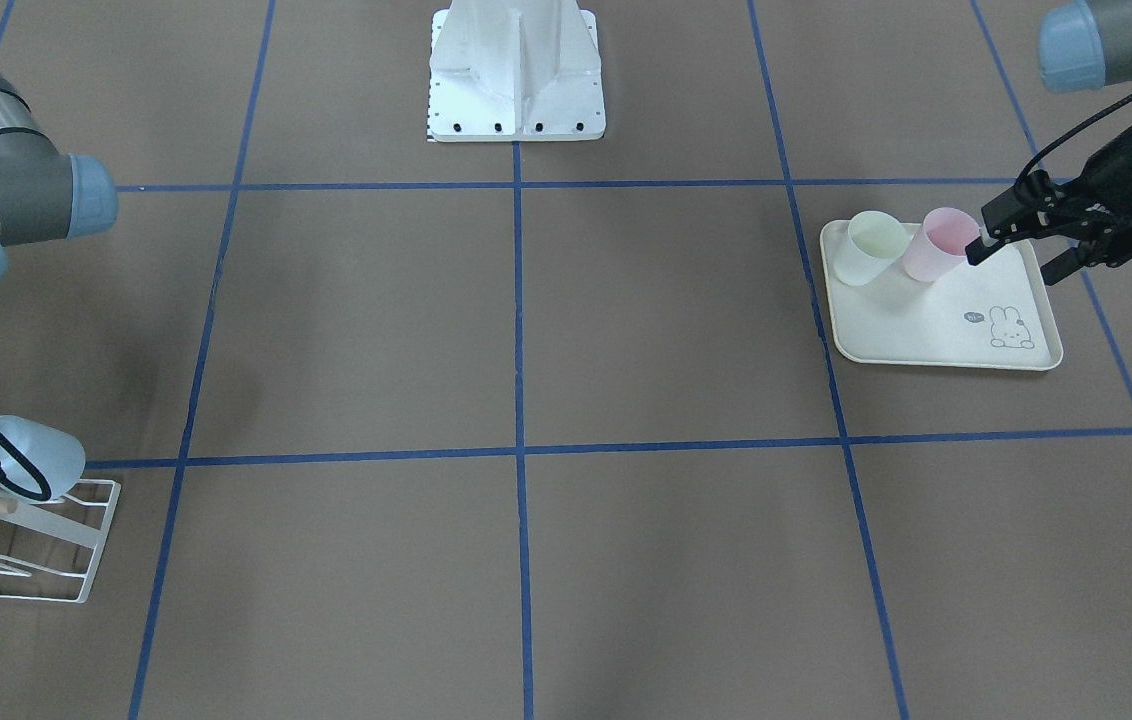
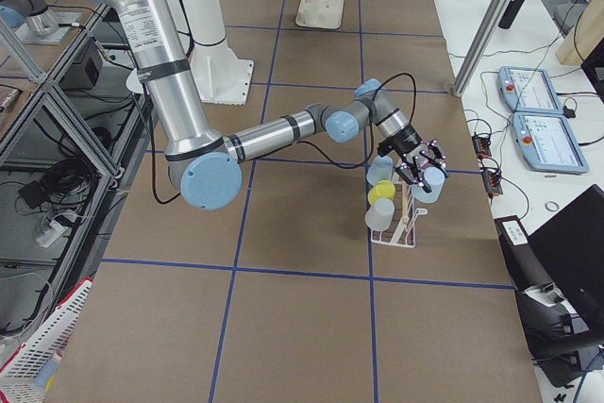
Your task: Transfer IKEA cup to right arm and place on rack
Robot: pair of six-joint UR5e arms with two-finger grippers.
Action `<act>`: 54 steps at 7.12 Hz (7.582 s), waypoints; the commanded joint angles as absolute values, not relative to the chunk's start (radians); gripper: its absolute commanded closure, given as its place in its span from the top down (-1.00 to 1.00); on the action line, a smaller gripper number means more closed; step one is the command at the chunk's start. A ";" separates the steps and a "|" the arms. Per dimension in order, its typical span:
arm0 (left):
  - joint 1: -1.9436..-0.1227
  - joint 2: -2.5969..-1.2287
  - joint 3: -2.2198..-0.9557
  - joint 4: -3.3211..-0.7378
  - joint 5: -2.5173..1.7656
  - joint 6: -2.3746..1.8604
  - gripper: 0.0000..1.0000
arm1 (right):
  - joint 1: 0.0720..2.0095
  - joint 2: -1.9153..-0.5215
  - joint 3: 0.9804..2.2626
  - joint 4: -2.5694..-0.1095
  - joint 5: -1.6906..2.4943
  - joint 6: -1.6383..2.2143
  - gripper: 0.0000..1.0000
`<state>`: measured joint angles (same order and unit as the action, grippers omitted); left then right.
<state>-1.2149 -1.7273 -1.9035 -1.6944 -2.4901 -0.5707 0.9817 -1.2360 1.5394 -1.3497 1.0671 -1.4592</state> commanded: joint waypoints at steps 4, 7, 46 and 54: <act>-1.213 -1.729 -1.901 -1.695 -2.490 -0.571 1.00 | 0.974 -1.235 1.536 -1.350 1.069 -1.462 0.30; -1.213 -1.729 -1.901 -1.695 -2.490 -0.571 1.00 | 0.974 -1.235 1.539 -1.350 1.069 -1.462 0.32; -1.039 -1.330 -1.904 -2.057 -2.276 -0.666 -1.00 | 0.836 -1.164 1.988 -1.600 1.970 0.341 1.00; -1.181 -1.757 -1.918 -1.931 -2.517 -1.435 -1.00 | 0.741 -0.982 1.838 -1.239 1.894 0.407 1.00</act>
<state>-1.1804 -1.6861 -1.9208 -1.9262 -2.4451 -1.2726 0.7785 -0.9962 1.8731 -1.3834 1.9416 0.3609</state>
